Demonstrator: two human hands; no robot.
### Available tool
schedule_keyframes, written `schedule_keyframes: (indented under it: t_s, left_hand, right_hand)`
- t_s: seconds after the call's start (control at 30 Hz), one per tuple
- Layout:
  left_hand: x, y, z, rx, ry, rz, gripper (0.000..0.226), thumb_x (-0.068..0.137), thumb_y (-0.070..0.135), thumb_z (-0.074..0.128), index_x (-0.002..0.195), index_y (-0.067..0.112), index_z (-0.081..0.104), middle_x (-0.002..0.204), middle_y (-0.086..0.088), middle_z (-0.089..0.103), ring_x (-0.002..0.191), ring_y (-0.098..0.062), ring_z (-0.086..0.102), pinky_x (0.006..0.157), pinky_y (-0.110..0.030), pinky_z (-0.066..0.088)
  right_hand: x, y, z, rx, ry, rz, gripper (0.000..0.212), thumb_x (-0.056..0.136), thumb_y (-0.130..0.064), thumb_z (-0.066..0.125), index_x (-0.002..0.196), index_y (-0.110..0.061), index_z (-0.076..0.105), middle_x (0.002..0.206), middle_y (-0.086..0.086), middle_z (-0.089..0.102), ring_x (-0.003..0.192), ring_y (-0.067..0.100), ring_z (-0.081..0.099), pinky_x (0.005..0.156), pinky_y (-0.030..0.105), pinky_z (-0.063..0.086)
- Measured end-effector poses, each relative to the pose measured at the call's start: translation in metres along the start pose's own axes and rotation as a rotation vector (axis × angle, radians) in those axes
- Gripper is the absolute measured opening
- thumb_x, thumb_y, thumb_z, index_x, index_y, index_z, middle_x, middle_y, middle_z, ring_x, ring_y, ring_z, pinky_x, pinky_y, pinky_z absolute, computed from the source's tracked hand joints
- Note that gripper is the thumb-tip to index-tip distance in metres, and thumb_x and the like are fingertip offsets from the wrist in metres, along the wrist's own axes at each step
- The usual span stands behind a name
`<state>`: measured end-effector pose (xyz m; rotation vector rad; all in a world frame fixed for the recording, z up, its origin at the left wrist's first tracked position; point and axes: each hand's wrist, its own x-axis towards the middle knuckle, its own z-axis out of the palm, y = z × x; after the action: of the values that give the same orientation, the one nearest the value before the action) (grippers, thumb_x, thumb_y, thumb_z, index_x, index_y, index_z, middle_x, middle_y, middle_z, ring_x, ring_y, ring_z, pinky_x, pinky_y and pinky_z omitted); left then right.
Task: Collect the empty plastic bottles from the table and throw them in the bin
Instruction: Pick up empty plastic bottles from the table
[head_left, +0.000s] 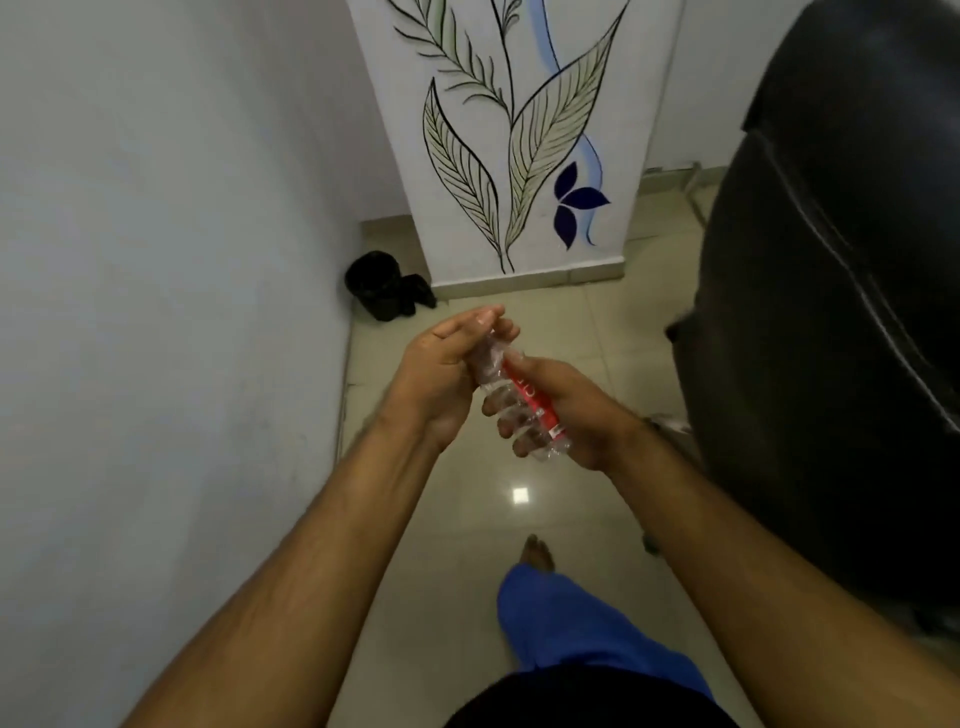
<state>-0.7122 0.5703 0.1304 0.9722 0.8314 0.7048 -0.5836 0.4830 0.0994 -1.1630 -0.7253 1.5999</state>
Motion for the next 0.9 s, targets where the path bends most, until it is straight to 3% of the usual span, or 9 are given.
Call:
schedule_keyframes:
  t_s: [0.17, 0.3, 0.4, 0.53, 0.7, 0.83, 0.9]
  left_hand:
    - [0.109, 0.038, 0.002, 0.035, 0.014, -0.04, 0.021, 0.095, 0.017, 0.061, 0.111, 0.008, 0.071, 0.102, -0.007, 0.074, 0.101, -0.019, 0.069, 0.077, -0.032, 0.055]
    - [0.201, 0.057, 0.016, 0.141, 0.009, -0.052, 0.022, 0.095, 0.016, 0.06, 0.113, 0.011, 0.072, 0.105, -0.005, 0.075, 0.101, -0.02, 0.068, 0.085, -0.034, 0.053]
    - [0.275, 0.06, 0.033, 0.229, 0.0, -0.071, 0.02, 0.092, 0.016, 0.064, 0.111, 0.012, 0.072, 0.102, -0.006, 0.075, 0.099, -0.02, 0.069, 0.092, -0.037, 0.052]
    - [0.388, 0.049, 0.061, 0.412, -0.02, -0.064, 0.016, 0.09, 0.015, 0.065, 0.106, 0.015, 0.07, 0.099, -0.004, 0.072, 0.094, -0.017, 0.066, 0.079, -0.03, 0.049]
    - [0.547, 0.049, 0.115, 0.617, -0.297, -0.094, 0.017, 0.089, 0.019, 0.068, 0.105, 0.014, 0.067, 0.104, -0.004, 0.067, 0.094, -0.017, 0.062, 0.082, -0.032, 0.051]
    - [0.644, 0.059, 0.182, 0.759, -0.549, -0.163, 0.002, 0.087, 0.017, 0.069, 0.086, 0.015, 0.068, 0.086, -0.003, 0.066, 0.086, -0.021, 0.062, 0.08, -0.033, 0.051]
    - [0.679, 0.061, 0.225, 0.816, -0.69, -0.174, 0.011, 0.086, 0.016, 0.07, 0.077, 0.02, 0.065, 0.078, -0.002, 0.064, 0.082, -0.022, 0.06, 0.073, -0.03, 0.049]
  right_hand:
    - [0.094, -0.059, -0.04, 0.022, -0.012, 0.03, 0.043, 0.092, -0.052, 0.057, 0.111, -0.015, 0.07, 0.093, 0.012, 0.072, 0.071, 0.021, 0.066, 0.058, 0.033, 0.054]
    - [0.15, -0.102, -0.078, -0.144, 0.221, -0.01, 0.044, 0.093, -0.05, 0.062, 0.118, -0.014, 0.067, 0.1, 0.012, 0.074, 0.08, 0.024, 0.067, 0.065, 0.038, 0.056]
    - [0.186, -0.127, -0.112, -0.054, 0.442, -0.044, 0.036, 0.097, -0.04, 0.061, 0.116, -0.011, 0.065, 0.097, 0.014, 0.072, 0.076, 0.023, 0.064, 0.062, 0.035, 0.054]
    - [0.241, -0.147, -0.177, 0.106, 0.739, -0.146, 0.035, 0.097, -0.037, 0.061, 0.116, -0.009, 0.065, 0.088, 0.01, 0.07, 0.068, 0.018, 0.061, 0.057, 0.03, 0.051]
    - [0.32, -0.189, -0.259, 0.223, 1.055, -0.197, 0.029, 0.092, -0.034, 0.067, 0.106, -0.008, 0.065, 0.077, 0.008, 0.061, 0.058, 0.016, 0.055, 0.046, 0.025, 0.045]
    - [0.359, -0.235, -0.305, 0.352, 1.32, -0.228, 0.024, 0.087, -0.028, 0.066, 0.099, -0.009, 0.061, 0.072, 0.011, 0.055, 0.052, 0.018, 0.051, 0.048, 0.027, 0.044]
    - [0.363, -0.258, -0.326, 0.392, 1.431, -0.242, 0.019, 0.088, -0.027, 0.066, 0.091, -0.009, 0.06, 0.07, 0.01, 0.054, 0.051, 0.017, 0.051, 0.049, 0.027, 0.044]
